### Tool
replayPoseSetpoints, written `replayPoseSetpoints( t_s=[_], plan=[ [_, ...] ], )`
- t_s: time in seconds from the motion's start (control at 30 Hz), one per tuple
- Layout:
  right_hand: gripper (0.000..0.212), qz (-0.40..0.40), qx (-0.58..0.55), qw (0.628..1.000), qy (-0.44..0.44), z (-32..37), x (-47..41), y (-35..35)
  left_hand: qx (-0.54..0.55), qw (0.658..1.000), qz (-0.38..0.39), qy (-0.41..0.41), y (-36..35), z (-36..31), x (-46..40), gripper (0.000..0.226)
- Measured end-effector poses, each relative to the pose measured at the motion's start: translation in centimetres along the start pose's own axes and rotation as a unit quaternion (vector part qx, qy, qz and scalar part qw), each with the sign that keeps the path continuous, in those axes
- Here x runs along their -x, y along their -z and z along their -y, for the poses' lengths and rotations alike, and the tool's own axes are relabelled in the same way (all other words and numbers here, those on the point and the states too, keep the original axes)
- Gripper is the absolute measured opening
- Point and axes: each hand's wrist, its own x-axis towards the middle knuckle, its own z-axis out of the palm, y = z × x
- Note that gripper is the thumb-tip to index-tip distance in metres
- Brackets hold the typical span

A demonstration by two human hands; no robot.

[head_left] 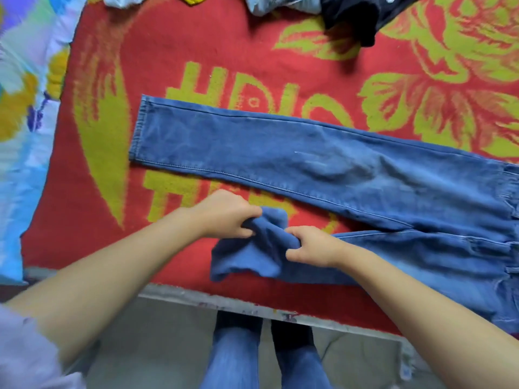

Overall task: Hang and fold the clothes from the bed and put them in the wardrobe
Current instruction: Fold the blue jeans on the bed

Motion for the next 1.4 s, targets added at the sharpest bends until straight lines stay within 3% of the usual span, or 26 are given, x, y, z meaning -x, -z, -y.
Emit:
replayPoseSetpoints(
  t_s=[0.07,0.13,0.23,0.3,0.37,0.4,0.43,0.5,0.53,0.6,0.7,0.8,0.9,1.0,1.03,1.13,1.17,1.27,1.33,1.4],
  plan=[
    [0.009,-0.075,0.068,0.992,0.071,1.0,2.3,-0.8,-0.063,0.991,-0.105,-0.052,2.3,0.5,2.6,0.01],
    [0.013,-0.1,0.126,0.977,0.143,1.9,4.3,-2.6,-0.127,0.975,-0.177,-0.031,3.7,1.7,5.8,0.011],
    [0.014,-0.053,0.152,0.969,0.186,2.3,5.5,-5.1,-0.18,0.935,-0.293,0.083,3.0,2.9,10.6,0.023],
    [0.015,0.002,0.155,0.97,0.186,1.8,5.1,-6.2,-0.202,0.913,-0.326,0.142,0.2,2.4,13.5,0.031],
    [0.025,0.058,0.178,0.971,0.148,0.8,3.7,-6.7,-0.201,0.92,-0.279,0.191,-4.5,1.6,15.9,0.039],
    [0.027,0.06,0.186,0.973,0.122,0.0,2.8,-6.7,-0.177,0.931,-0.214,0.238,-7.0,1.4,16.9,0.044],
    [0.027,0.036,0.183,0.977,0.101,-0.8,1.9,-6.4,-0.143,0.934,-0.118,0.305,-9.3,1.3,17.6,0.051],
    [0.028,-0.064,0.154,0.984,0.057,-2.6,-0.2,-5.0,-0.072,0.904,0.07,0.417,-13.1,1.3,17.9,0.07],
    [0.031,-0.113,0.139,0.983,0.032,-3.5,-1.0,-4.1,-0.037,0.895,0.106,0.431,-14.2,1.5,17.4,0.077],
    [0.039,-0.165,0.134,0.977,-0.02,-5.1,-2.4,-2.6,0.021,0.914,0.053,0.401,-14.9,2.3,15.1,0.079],
    [0.04,-0.126,0.197,0.97,-0.074,-6.6,-4.3,-1.9,0.004,0.929,-0.044,0.367,-13.3,5.2,10.8,0.076],
    [0.022,-0.101,0.245,0.959,-0.103,-6.5,-6.5,-1.8,-0.025,0.928,-0.015,0.372,-11.5,9.2,7.6,0.065],
    [0.015,-0.133,0.24,0.955,-0.116,-6.1,-7.3,-1.3,-0.08,0.945,0.052,0.312,-9.1,12.0,5.9,0.035],
    [0.016,-0.213,0.186,0.95,-0.132,-6.5,-6.1,-1.4,-0.083,0.954,0.001,0.287,-7.3,13.9,5.3,0.024],
    [0.017,-0.21,0.175,0.952,-0.139,-6.4,-5.8,-1.3,-0.091,0.956,-0.009,0.278,-6.8,14.2,5.2,0.023],
    [0.02,-0.096,0.21,0.963,-0.141,-5.2,-6.3,0.1,-0.072,0.96,-0.002,0.271,-6.1,15.0,4.9,0.023],
    [0.02,-0.099,0.21,0.964,-0.133,-4.7,-6.9,1.1,-0.044,0.96,-0.026,0.275,-5.5,15.4,4.5,0.027],
    [0.017,-0.266,0.175,0.945,-0.073,-3.0,-9.4,6.1,-0.014,0.953,-0.145,0.265,-2.6,18.0,1.5,0.037],
    [0.031,-0.352,0.153,0.922,-0.058,-2.7,-11.6,10.2,-0.032,0.952,-0.152,0.264,-0.6,20.0,-1.5,0.051],
    [0.051,-0.348,0.175,0.918,-0.072,-3.0,-13.8,13.7,-0.046,0.959,-0.104,0.26,1.0,21.5,-4.3,0.066]
  ],
)
